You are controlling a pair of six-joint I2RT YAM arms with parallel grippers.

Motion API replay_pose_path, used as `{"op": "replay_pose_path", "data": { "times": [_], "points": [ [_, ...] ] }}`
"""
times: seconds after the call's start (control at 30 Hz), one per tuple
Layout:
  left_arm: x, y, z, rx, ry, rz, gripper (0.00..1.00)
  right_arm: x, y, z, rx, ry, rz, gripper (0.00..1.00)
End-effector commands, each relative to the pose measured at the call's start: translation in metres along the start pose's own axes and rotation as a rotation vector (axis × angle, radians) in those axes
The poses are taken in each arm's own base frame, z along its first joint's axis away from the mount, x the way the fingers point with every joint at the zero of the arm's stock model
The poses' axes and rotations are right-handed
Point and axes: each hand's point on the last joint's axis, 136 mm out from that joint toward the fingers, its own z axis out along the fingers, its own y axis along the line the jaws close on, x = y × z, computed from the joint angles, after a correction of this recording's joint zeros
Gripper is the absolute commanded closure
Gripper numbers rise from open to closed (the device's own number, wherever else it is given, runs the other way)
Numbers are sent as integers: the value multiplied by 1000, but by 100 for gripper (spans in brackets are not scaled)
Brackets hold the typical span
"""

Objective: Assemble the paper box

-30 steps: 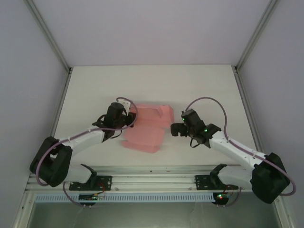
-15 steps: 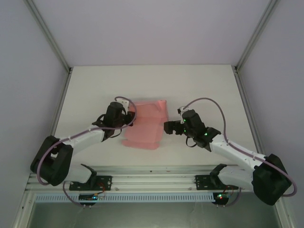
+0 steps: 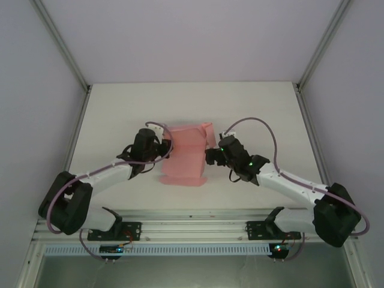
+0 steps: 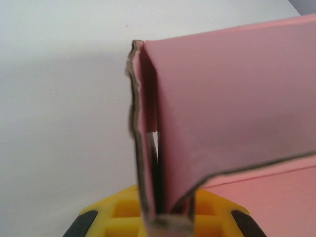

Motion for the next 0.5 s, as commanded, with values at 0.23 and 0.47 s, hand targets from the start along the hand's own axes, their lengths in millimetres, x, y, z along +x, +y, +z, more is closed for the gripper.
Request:
{"op": "replay_pose_path", "data": {
  "times": [0.23, 0.47],
  "points": [
    [13, -4, -3, 12, 44, 79, 100, -13, -43, -38, 94, -138, 103, 1],
    [12, -6, -4, 23, 42, 74, 100, -9, -67, -55, 68, -193, 194, 1]
  ]
}}
